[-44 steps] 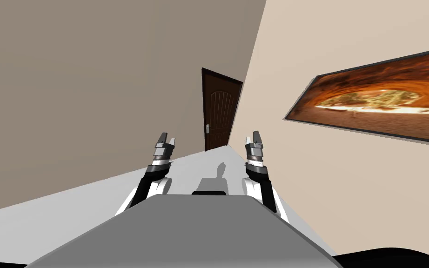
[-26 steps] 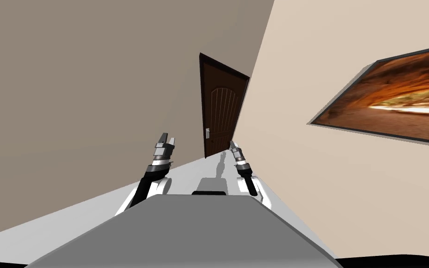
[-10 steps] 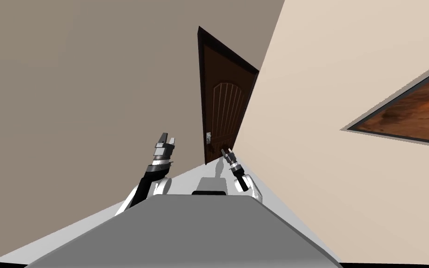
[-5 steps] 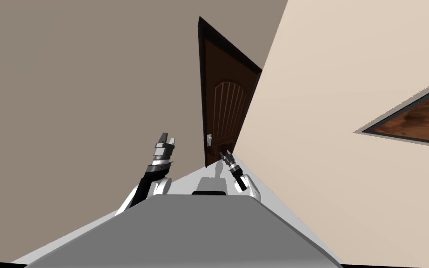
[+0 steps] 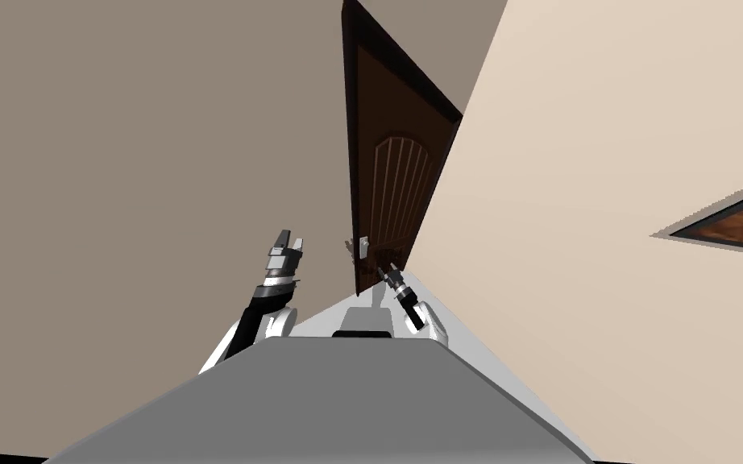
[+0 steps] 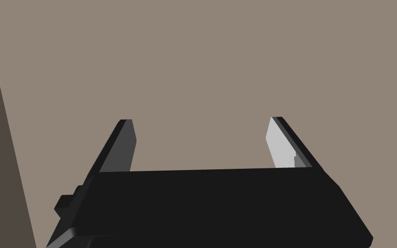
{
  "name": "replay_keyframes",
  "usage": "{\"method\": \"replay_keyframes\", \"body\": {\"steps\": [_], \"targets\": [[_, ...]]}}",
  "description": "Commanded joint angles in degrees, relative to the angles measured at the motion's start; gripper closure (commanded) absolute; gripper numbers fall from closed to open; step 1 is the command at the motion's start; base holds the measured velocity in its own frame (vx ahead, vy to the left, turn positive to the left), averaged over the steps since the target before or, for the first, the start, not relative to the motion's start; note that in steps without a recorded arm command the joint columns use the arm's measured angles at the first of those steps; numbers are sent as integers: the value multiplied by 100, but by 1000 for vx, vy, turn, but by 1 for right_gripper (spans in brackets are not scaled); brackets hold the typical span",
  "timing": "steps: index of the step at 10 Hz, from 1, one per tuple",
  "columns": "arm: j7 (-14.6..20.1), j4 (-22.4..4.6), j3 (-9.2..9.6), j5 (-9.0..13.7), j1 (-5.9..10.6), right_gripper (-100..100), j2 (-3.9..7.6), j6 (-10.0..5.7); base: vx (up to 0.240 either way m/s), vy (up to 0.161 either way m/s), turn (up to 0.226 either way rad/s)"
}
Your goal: Pull the door open
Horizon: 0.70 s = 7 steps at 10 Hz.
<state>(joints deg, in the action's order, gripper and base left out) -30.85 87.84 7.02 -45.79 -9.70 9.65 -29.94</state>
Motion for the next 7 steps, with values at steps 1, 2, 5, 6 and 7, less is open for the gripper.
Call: {"method": "replay_keyframes", "body": {"steps": [1, 2, 5, 6, 7], "targets": [[-60, -142, 11, -118, 49, -100, 18, -26, 146, 70, -18], [-103, -238, 19, -197, 83, -100, 24, -42, 146, 85, -31], [-203, -463, 40, -383, 161, -100, 36, -80, 187, 83, -25], [-230, -522, 46, -433, 182, -100, 39, -90, 193, 86, -18], [-252, -570, 50, -475, 199, -100, 40, -99, 204, 73, -26]]}}
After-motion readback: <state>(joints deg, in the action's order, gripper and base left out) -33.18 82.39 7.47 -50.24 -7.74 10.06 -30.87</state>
